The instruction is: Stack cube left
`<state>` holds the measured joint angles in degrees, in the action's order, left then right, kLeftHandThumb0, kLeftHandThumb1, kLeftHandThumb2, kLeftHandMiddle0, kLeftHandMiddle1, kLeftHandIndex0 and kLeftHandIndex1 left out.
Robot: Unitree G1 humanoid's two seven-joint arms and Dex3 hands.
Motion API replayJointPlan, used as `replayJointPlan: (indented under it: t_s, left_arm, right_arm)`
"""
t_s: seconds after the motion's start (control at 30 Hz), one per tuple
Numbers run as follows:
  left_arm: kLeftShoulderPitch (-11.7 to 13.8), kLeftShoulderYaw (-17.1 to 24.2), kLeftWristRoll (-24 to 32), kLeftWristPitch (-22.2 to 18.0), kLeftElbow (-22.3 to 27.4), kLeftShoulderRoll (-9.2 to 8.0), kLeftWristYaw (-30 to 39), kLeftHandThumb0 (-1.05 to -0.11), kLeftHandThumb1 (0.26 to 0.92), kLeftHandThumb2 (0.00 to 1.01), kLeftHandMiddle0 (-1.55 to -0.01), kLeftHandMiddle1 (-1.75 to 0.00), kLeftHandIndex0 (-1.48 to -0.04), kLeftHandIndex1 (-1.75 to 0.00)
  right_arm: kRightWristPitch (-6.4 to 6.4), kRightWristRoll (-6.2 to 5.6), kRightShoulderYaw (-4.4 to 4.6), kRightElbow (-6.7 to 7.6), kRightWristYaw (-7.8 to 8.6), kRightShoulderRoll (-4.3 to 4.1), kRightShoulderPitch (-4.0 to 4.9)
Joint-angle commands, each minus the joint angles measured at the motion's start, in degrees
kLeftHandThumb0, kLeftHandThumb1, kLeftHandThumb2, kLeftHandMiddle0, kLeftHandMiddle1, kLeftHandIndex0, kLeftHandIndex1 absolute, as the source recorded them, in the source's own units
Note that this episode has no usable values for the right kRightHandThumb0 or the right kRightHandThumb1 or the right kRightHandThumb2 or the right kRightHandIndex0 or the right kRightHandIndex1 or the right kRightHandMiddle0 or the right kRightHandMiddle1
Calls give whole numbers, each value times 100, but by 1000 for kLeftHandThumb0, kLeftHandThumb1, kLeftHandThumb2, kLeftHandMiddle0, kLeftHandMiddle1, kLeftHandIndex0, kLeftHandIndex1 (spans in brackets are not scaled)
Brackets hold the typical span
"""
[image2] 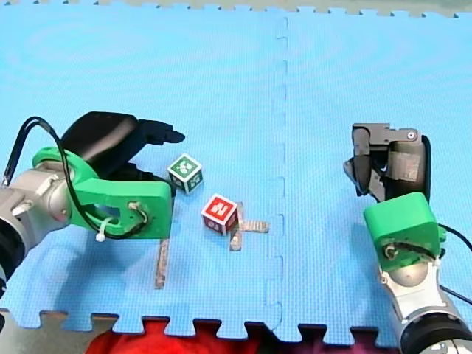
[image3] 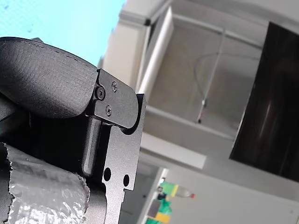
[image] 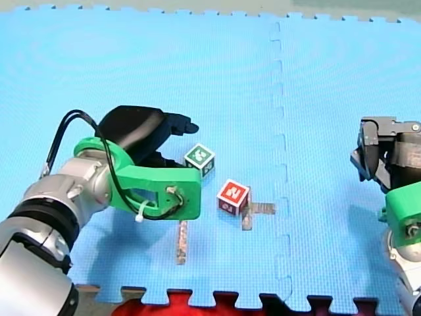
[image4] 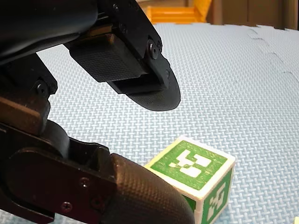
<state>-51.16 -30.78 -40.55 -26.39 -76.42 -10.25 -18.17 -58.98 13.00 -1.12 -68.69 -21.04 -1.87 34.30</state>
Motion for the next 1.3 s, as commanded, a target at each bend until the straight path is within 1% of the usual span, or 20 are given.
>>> replayJointPlan:
  t_s: [0.0,0.17,0.47,0.57,0.67,0.73,0.83,0.9,1.1,1.27]
  left_arm:
    - [-15,48,57,-8,-26,-1,68,-1048,902,3,-1000,-1746,-783,-23]
    - [-7,77,106,-5,-45,33,127,-1048,897,0,-1000,-1746,-799,-25]
    - [-45,47,71,-13,-47,82,240,-1048,888,0,-1002,-1746,-815,-23]
    - [-52,21,53,44,-50,104,319,-1048,885,0,-1002,-1746,-820,-22]
    - [-33,-10,34,99,-59,129,339,-1048,881,0,-1003,-1746,-823,-20]
    - [-19,-29,27,116,-63,140,332,-1046,870,0,-1003,-1746,-828,-20]
    - [-6,-98,-32,106,-67,129,263,-1032,851,0,-1004,-1746,-856,-28]
    - [-11,-169,-101,82,-68,115,197,-1027,847,0,-1004,-1746,-863,-29]
    - [-10,-251,-183,98,-83,130,107,-1008,840,0,-1001,-1746,-842,-9]
    - [26,-285,-192,213,-96,185,102,-997,839,0,-998,-1746,-807,0]
  right_arm:
    - [-20,5,0,23,-39,-21,-5]
    - [-13,24,18,25,-80,-18,-3]
    - [-29,80,56,68,-182,9,-32]
    - [-41,87,59,91,-208,3,-46]
    - [-49,122,68,114,-270,-13,-61]
    - [-36,187,87,134,-366,-33,-71]
    - [12,349,137,178,-596,-71,-86]
    - [19,412,162,198,-693,-88,-95]
    - [21,512,224,233,-869,-115,-122]
    - [15,547,264,245,-947,-133,-136]
